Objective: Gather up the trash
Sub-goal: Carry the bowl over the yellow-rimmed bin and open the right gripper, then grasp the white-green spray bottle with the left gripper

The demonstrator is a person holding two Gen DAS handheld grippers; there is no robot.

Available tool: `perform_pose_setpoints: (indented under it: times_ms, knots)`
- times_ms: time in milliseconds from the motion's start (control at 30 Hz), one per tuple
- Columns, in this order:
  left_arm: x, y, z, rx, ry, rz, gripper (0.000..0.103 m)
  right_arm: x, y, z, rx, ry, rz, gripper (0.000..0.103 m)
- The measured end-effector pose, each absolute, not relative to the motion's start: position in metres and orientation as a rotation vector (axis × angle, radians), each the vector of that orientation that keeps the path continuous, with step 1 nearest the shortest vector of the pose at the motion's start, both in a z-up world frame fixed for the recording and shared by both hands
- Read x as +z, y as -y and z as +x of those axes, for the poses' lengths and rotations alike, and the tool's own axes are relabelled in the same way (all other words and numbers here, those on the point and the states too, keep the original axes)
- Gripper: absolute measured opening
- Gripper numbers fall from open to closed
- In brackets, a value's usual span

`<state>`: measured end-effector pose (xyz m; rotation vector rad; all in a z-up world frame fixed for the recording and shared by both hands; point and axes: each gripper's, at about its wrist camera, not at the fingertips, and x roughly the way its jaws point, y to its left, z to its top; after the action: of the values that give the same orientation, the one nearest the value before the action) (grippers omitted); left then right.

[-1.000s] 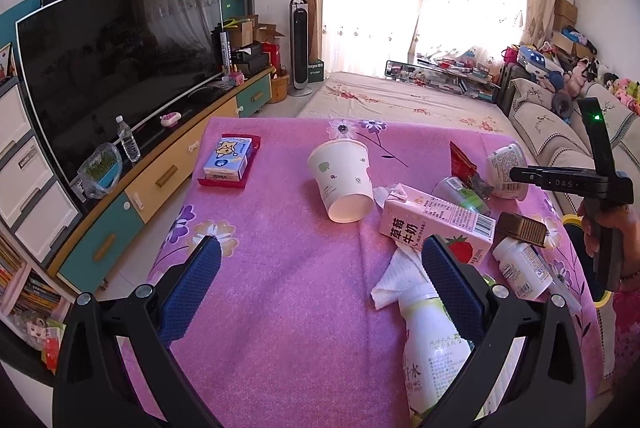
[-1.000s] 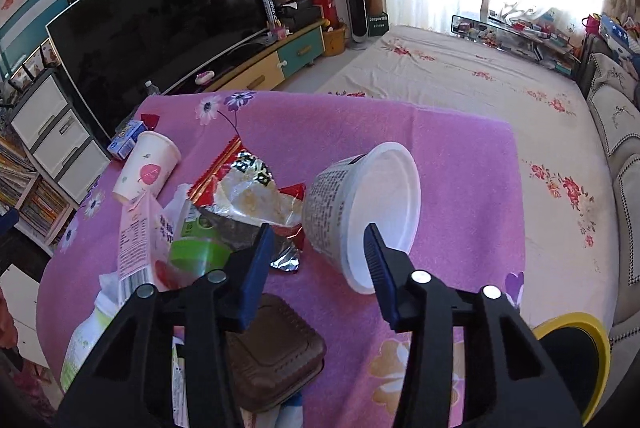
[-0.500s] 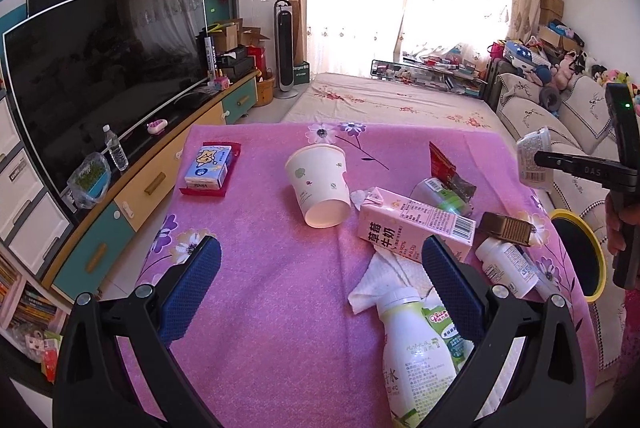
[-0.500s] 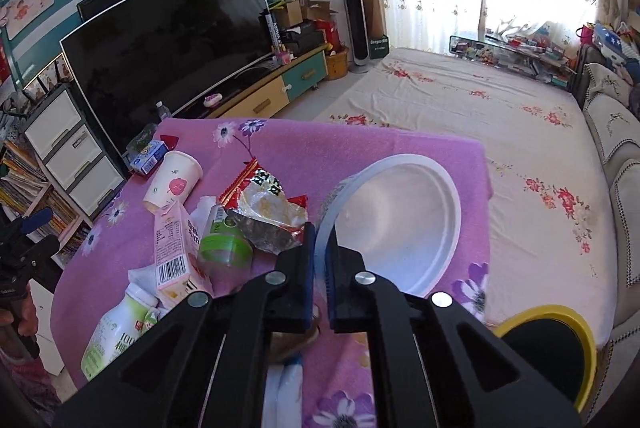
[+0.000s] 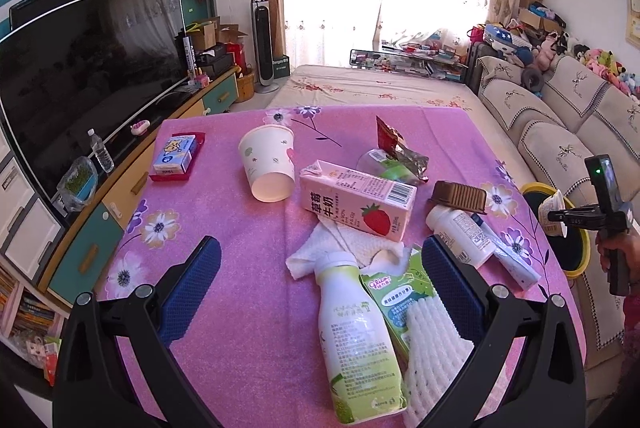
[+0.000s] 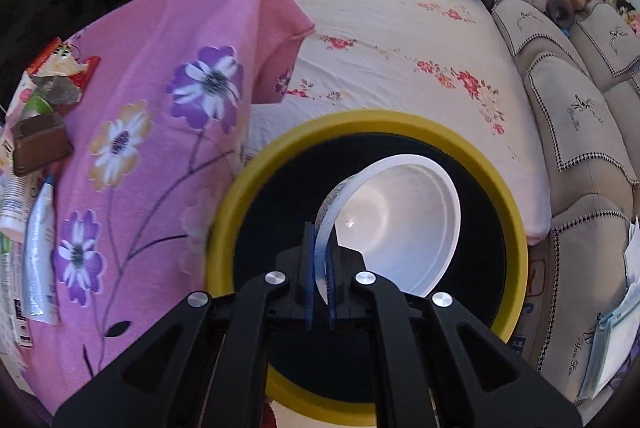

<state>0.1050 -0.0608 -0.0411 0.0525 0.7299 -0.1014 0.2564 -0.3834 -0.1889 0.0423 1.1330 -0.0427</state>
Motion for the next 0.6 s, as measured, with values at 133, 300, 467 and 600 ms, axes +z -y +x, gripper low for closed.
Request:
perform_pose_setpoints:
  times_ms: [133, 300, 467, 600]
  knots:
    - [-0.048, 0.069, 0.101, -0.106, -0.767, 0.059, 0.099, -0.204, 0.393, 0.264, -0.075, -1.143, 0.055, 0.023]
    - [-0.059, 0.072, 0.1, -0.138, -0.861, 0.028, 0.099, -0.199, 0.392, 0.255, -0.066, -1.101, 0.055, 0.029]
    - [-0.084, 0.076, 0.096, -0.117, -0.95, 0.045, 0.099, -0.194, 0.379, 0.247, -0.056, -1.096, 0.052, 0.03]
    - [-0.104, 0.078, 0.095, -0.114, -1.017, 0.042, 0.095, -0.19, 0.377, 0.245, -0.05, -1.088, 0.048, 0.031]
